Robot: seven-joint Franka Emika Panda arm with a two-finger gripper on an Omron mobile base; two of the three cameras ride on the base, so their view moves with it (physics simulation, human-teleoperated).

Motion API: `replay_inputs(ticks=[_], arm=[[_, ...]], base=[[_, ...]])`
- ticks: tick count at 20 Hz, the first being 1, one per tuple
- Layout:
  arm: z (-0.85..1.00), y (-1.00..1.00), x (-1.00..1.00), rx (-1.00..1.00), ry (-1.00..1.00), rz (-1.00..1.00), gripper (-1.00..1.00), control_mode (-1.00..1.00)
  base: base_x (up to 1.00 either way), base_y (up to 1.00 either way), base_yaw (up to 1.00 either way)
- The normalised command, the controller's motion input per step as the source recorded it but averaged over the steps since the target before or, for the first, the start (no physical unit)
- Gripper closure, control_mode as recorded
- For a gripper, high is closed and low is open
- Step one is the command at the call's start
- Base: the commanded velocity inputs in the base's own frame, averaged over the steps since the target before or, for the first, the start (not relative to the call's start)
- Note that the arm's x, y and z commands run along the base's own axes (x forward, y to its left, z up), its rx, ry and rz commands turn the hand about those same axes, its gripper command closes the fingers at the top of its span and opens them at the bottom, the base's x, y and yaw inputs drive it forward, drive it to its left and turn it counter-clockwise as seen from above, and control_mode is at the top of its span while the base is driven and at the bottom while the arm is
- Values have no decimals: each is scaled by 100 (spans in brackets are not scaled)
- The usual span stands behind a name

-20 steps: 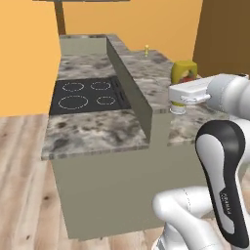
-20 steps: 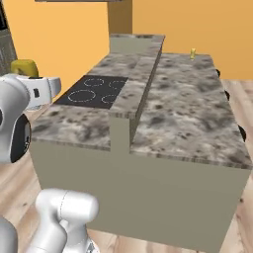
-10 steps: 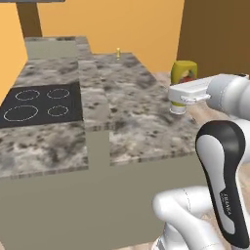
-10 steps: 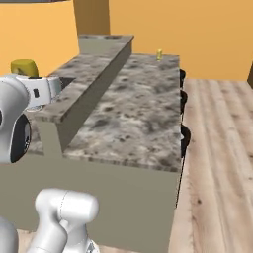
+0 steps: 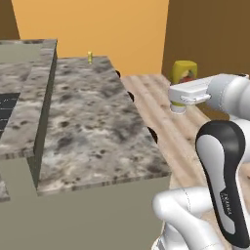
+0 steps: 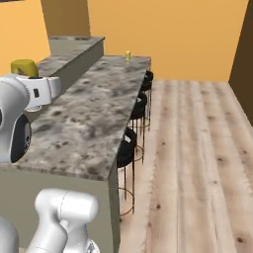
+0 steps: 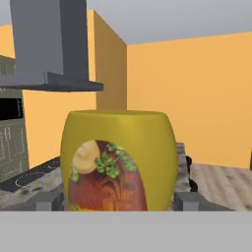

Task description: The dining table condiment station is running low on mustard. Refill the condiment station by opening the cabinet and taking the mustard from the cabinet and placing it on the dining table.

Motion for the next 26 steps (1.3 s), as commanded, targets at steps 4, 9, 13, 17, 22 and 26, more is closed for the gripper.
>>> replay_inputs(ticks=[4, 9, 13, 17, 22, 26], arm=[[0, 0, 0, 0, 0, 0, 100, 100], [0, 0, 0, 0, 0, 0, 100, 100], [0, 0, 0, 0, 0, 0, 100, 100], [0, 0, 0, 0, 0, 0, 100, 100], [0, 0, 0, 0, 0, 0, 100, 100], [0, 0, 0, 0, 0, 0, 100, 100]], base=[[47, -100, -2], [53, -100, 0], [90, -94, 4], [100, -74, 19], [100, -42, 33], [100, -28, 42]])
